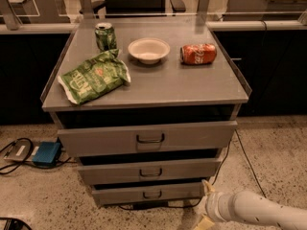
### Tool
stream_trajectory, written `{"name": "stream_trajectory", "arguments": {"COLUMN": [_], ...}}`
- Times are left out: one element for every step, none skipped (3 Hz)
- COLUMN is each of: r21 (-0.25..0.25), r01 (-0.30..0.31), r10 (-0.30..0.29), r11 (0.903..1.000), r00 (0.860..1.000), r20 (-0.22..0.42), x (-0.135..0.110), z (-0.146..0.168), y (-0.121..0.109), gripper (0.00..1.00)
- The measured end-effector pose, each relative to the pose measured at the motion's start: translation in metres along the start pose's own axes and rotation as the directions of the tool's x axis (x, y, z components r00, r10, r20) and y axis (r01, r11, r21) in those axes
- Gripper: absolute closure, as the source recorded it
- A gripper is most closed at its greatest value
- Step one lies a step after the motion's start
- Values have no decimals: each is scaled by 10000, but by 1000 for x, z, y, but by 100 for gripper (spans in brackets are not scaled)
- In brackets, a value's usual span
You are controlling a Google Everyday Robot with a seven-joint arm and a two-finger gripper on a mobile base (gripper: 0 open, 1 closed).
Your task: Open bottom drawer
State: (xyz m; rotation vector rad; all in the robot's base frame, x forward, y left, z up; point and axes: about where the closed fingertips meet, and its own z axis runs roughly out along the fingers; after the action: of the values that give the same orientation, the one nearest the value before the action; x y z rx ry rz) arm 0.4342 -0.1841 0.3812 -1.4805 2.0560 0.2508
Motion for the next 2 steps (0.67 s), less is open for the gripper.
{"name": "stream_trajectory", "arguments": {"r21": [-15,88], "r01": [11,101], "r10": [-11,-101], "r11": [10000,9999], "r00": [10000,9999], "r20": [-7,-98], "x": [0,-3], "z": [0,2], "y": [0,2], "gripper": [0,0]}}
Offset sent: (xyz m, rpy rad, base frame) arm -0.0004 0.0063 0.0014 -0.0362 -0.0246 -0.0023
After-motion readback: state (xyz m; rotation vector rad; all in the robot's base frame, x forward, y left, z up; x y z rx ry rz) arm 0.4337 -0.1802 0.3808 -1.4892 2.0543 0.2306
